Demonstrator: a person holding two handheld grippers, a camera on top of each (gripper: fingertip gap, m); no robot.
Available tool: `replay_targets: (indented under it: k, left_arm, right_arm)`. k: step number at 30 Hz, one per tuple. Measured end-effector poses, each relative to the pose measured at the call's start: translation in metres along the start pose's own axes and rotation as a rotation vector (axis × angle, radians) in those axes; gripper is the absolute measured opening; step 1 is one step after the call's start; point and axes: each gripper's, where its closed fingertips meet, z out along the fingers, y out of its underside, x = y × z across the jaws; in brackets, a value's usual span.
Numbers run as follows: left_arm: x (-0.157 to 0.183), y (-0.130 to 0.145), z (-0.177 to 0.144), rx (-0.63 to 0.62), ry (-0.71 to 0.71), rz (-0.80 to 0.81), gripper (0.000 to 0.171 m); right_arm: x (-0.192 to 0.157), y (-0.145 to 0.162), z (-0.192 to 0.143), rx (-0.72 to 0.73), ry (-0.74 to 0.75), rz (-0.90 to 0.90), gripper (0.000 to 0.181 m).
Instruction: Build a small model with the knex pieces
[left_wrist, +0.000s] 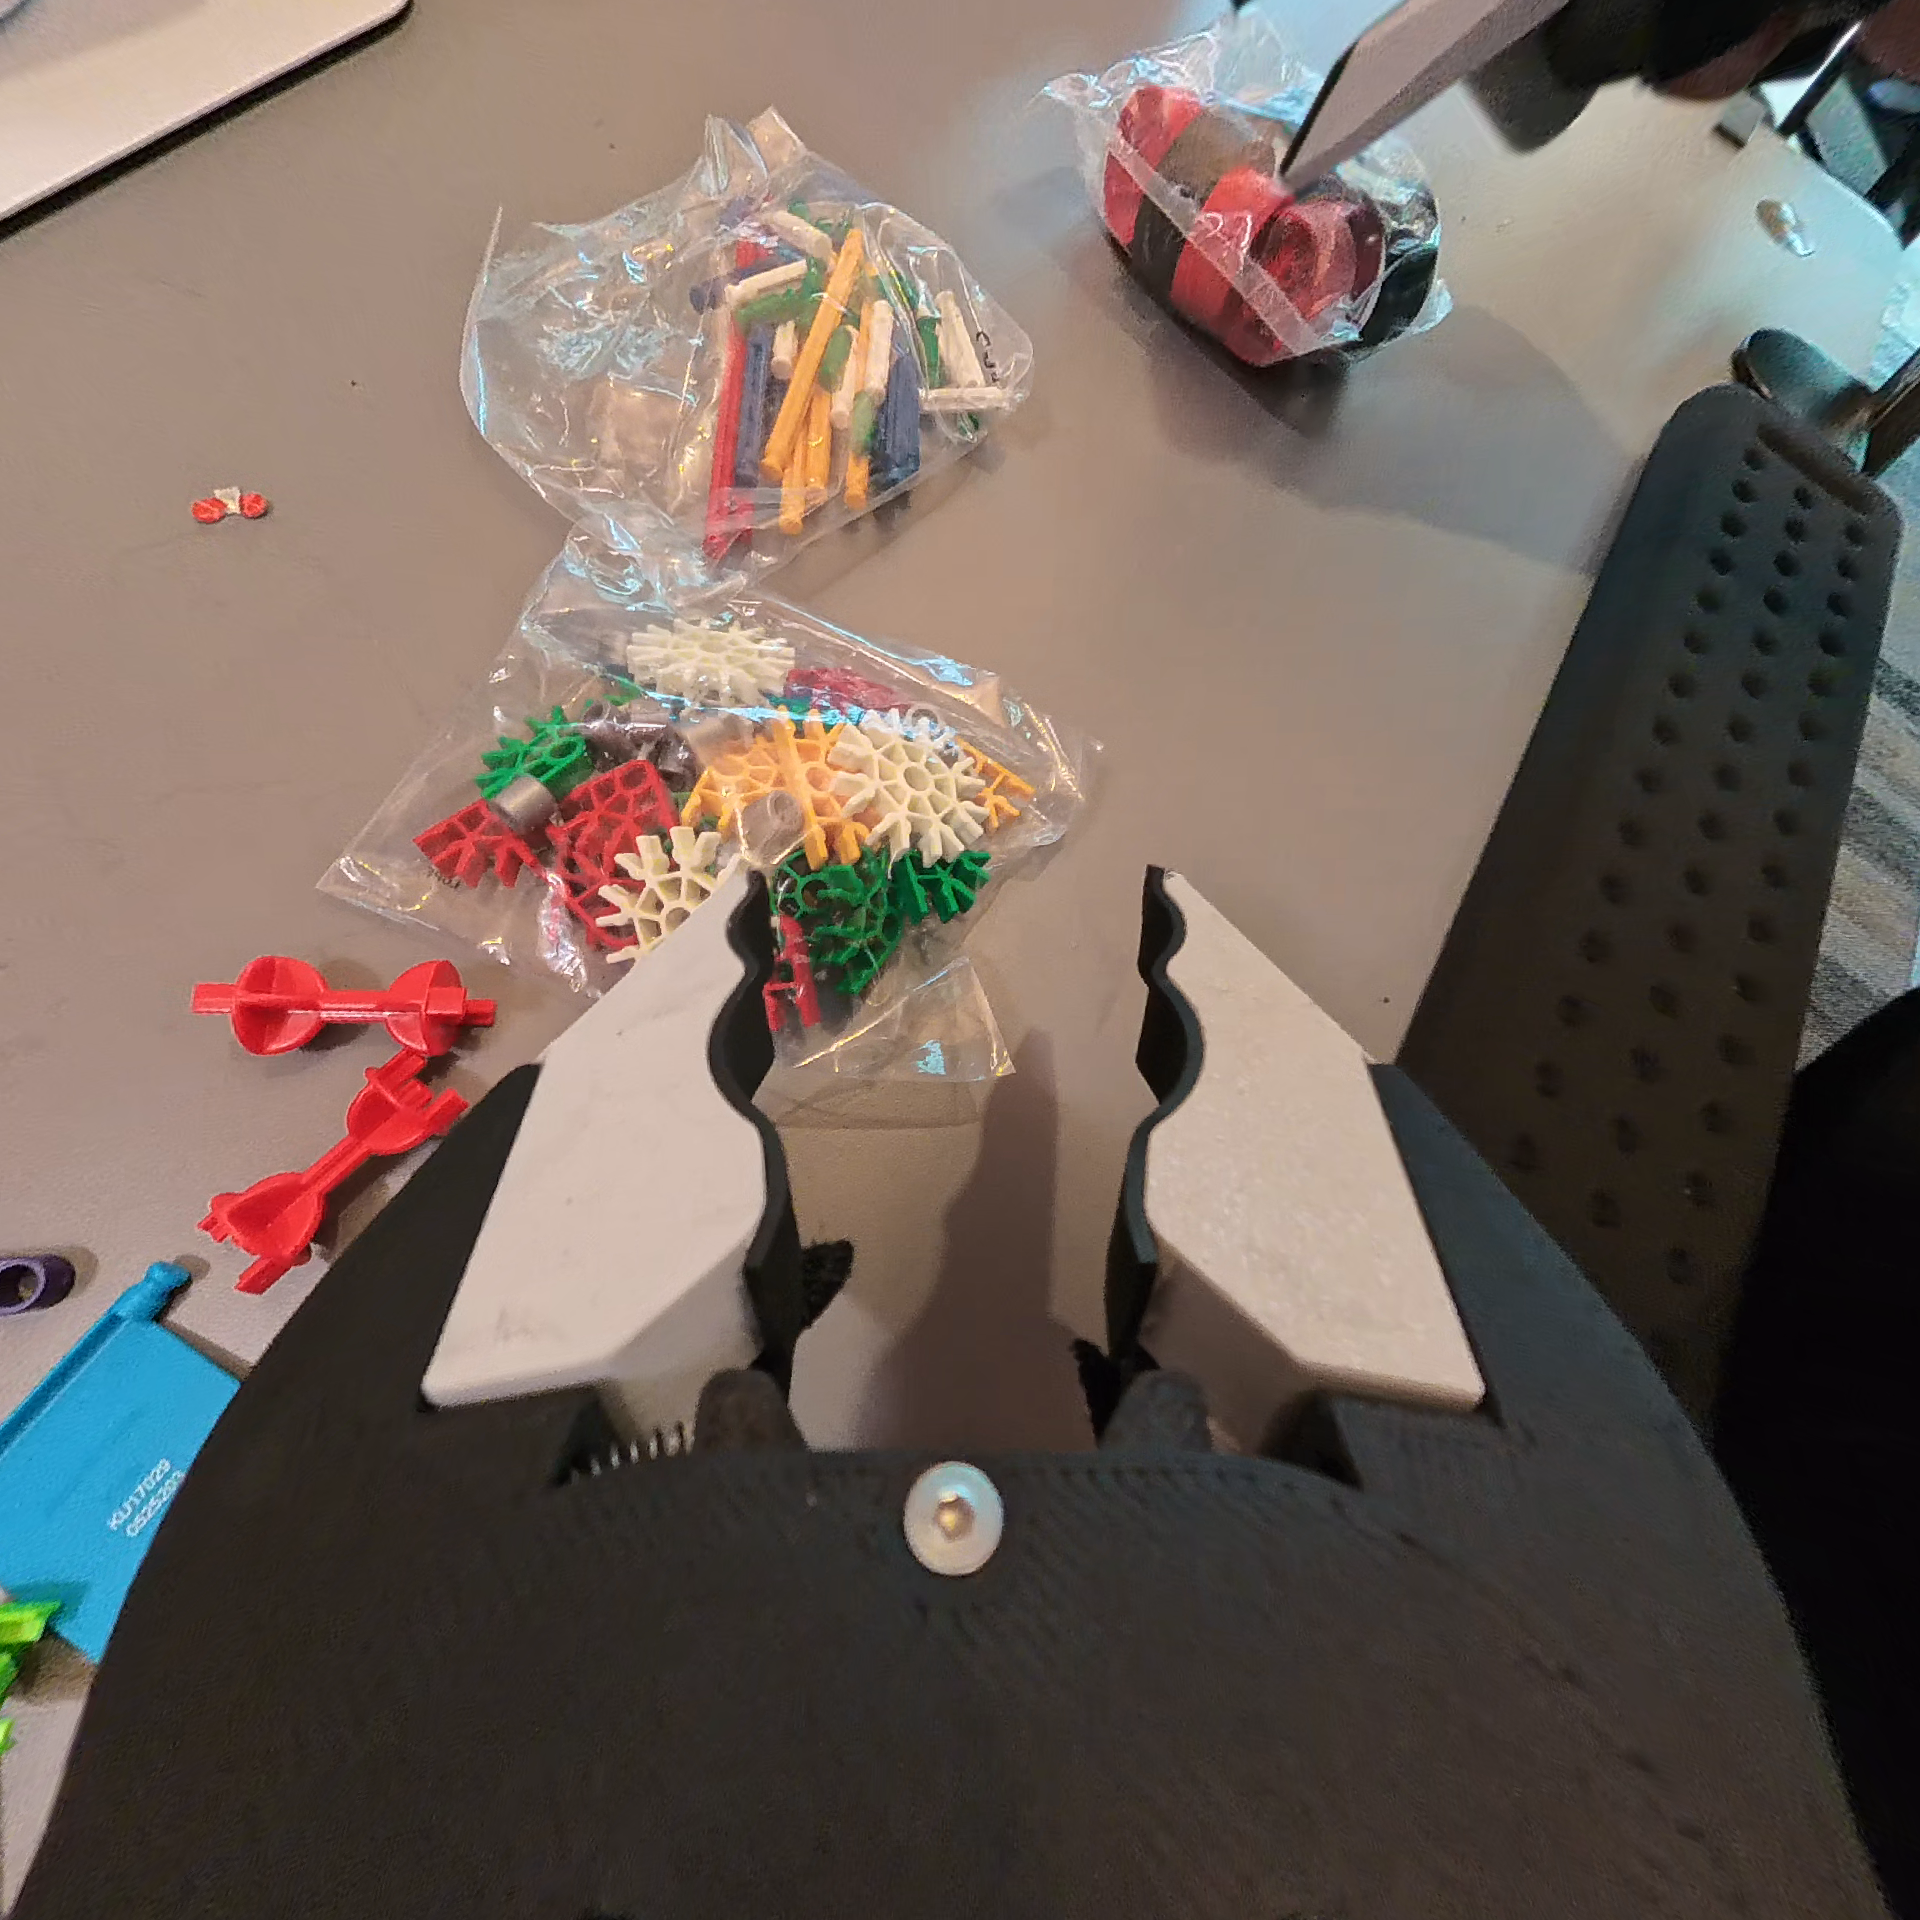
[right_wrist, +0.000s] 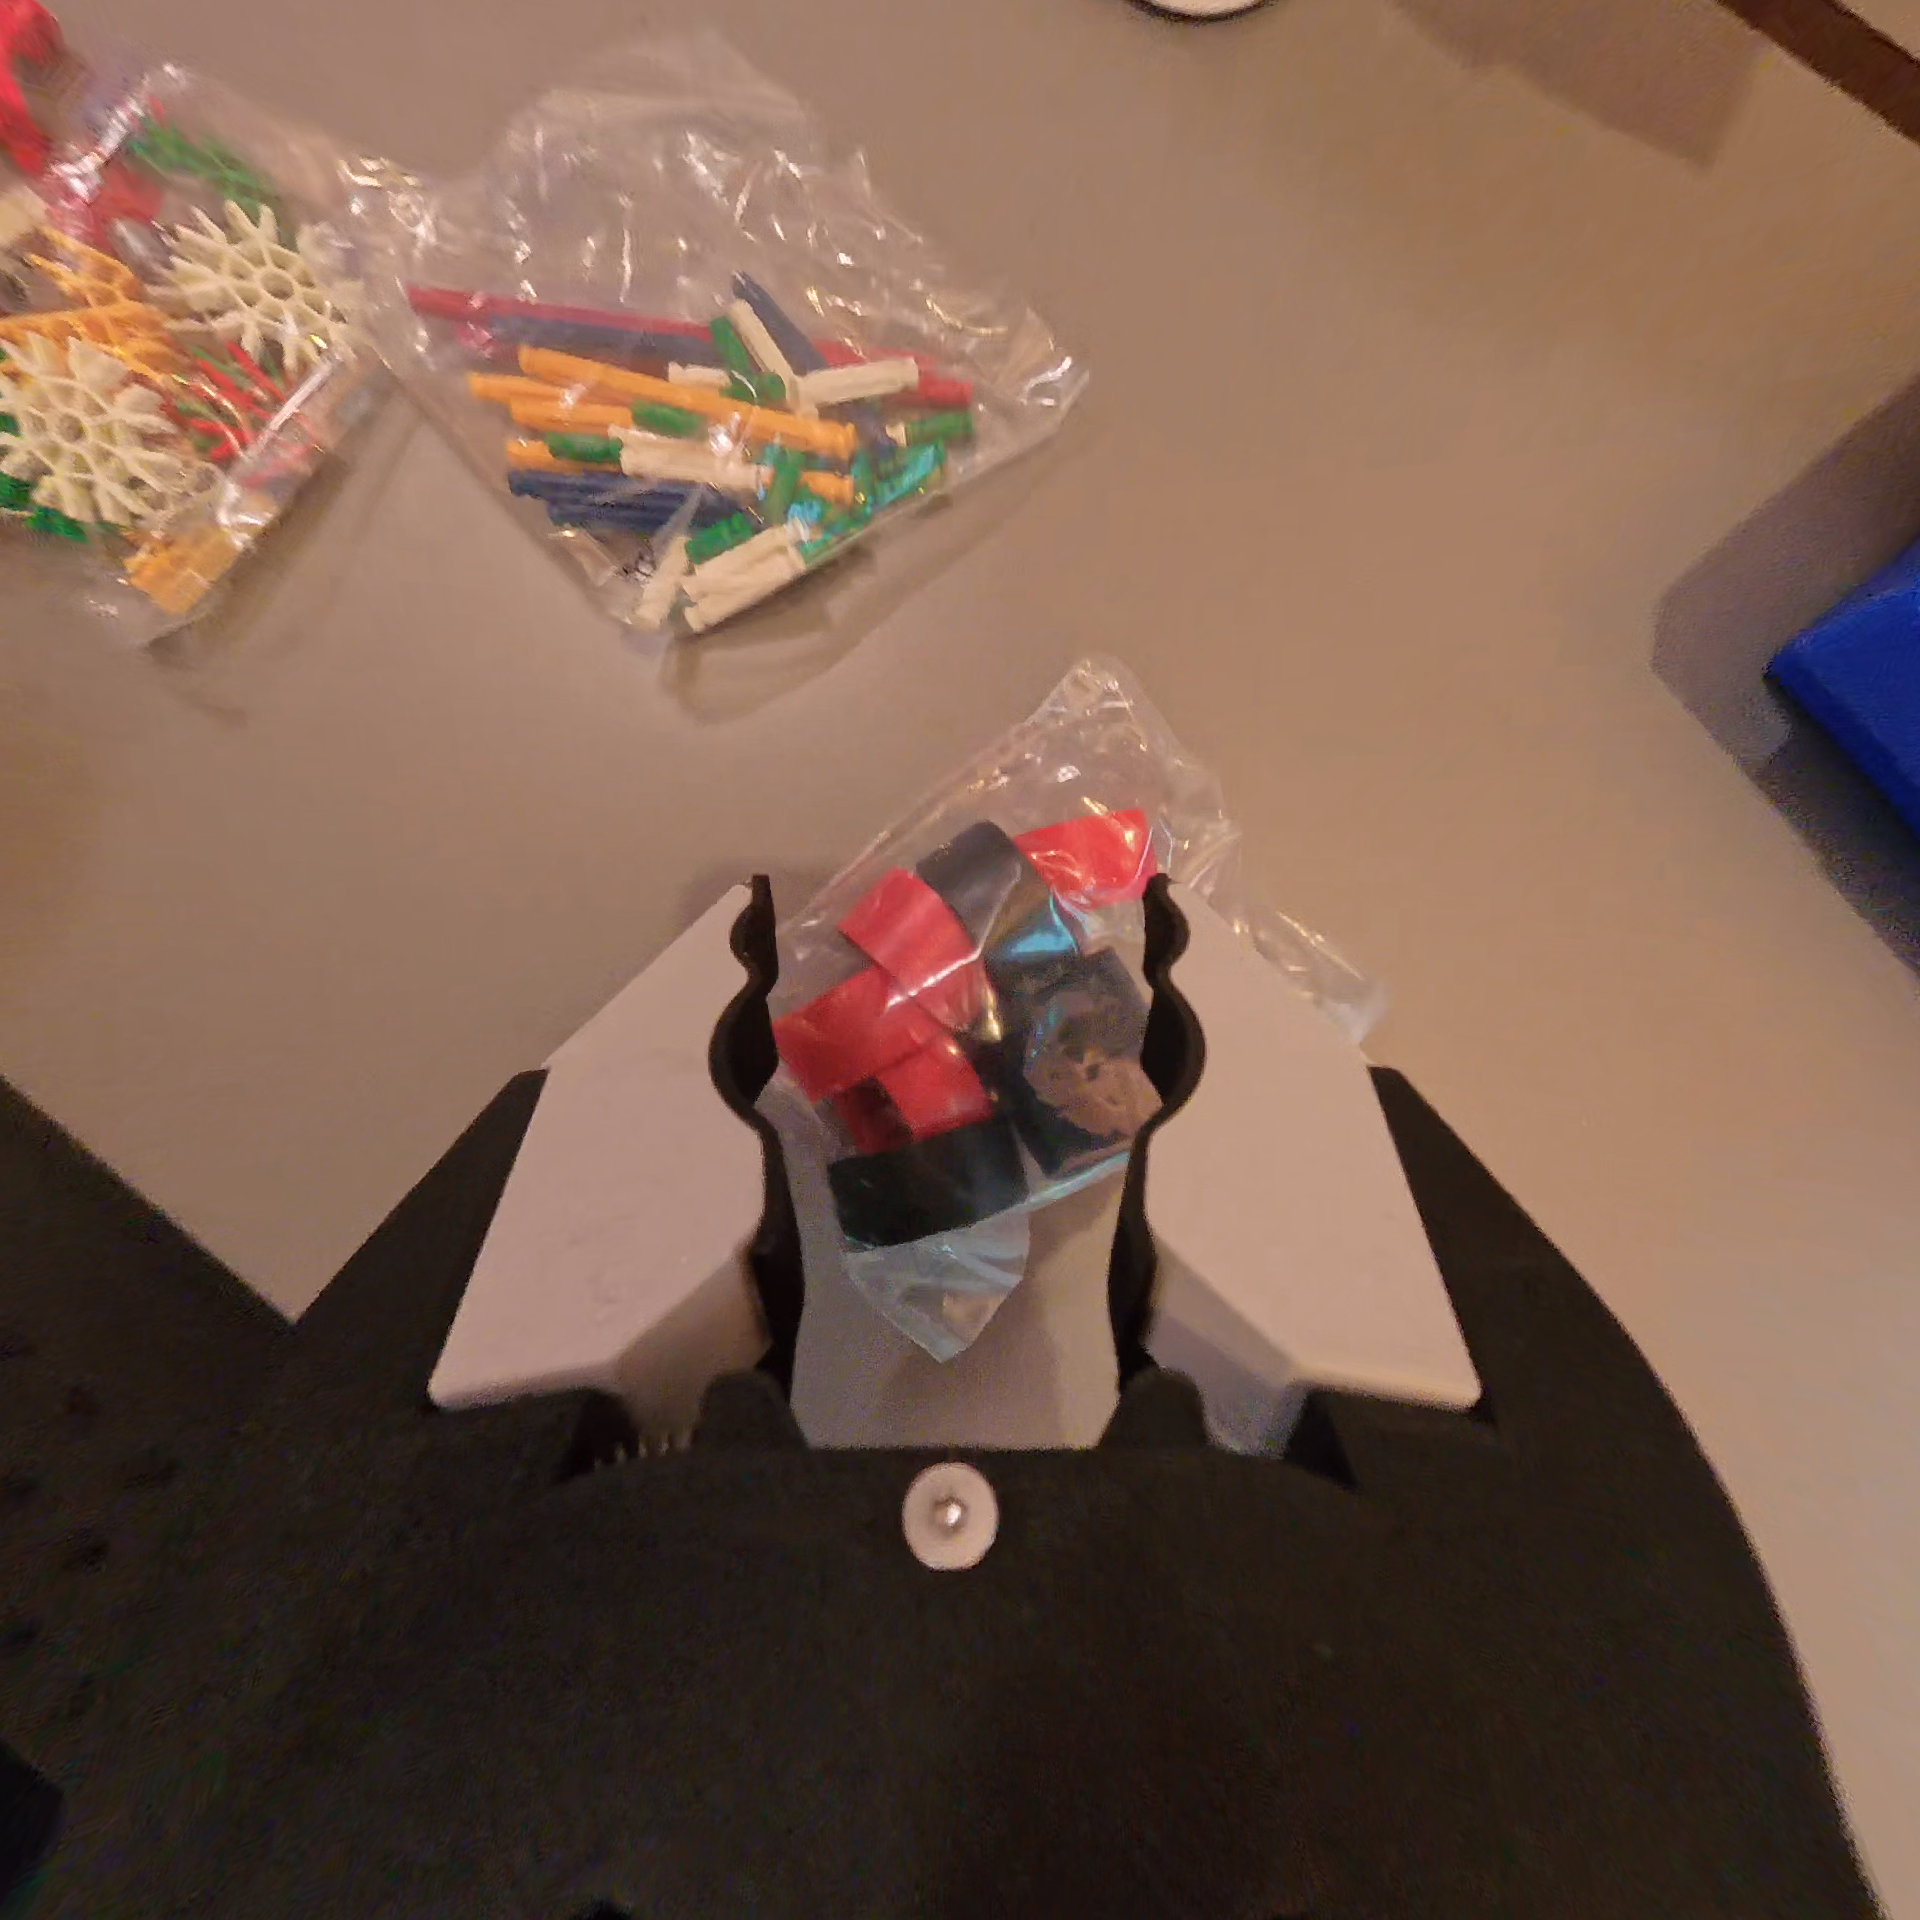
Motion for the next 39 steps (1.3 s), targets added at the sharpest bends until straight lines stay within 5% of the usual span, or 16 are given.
replay_targets:
  k: [6,11,17,23,27,32,39]
  left_arm:
    - [0.001,0.001,0.003,-0.012,-0.025,0.023,0.07]
    - [-0.005,0.004,-0.002,-0.005,-0.062,0.011,0.07]
    - [-0.014,0.01,-0.006,-0.02,-0.118,-0.005,0.067]
    - [-0.016,0.025,0.0,-0.068,-0.143,-0.028,0.065]
    - [-0.021,0.028,0.004,-0.09,-0.165,-0.024,0.058]
    - [-0.025,0.027,0.006,-0.105,-0.153,-0.011,0.044]
    - [-0.002,0.034,0.017,-0.132,-0.065,-0.001,0.045]
  right_arm:
    - [-0.056,-0.054,0.028,0.044,-0.097,-0.148,0.071]
    - [-0.086,-0.089,0.067,0.031,-0.159,-0.254,0.055]
    - [-0.072,-0.056,0.094,-0.197,-0.177,-0.284,0.048]
    - [-0.044,-0.046,0.076,-0.237,-0.056,-0.273,0.054]
    - [-0.084,-0.063,0.058,-0.137,-0.156,-0.279,0.051]
    - [-0.153,-0.059,0.06,-0.091,-0.45,-0.121,0.05]
    - [-0.176,-0.043,0.084,-0.11,-0.542,0.032,0.03]
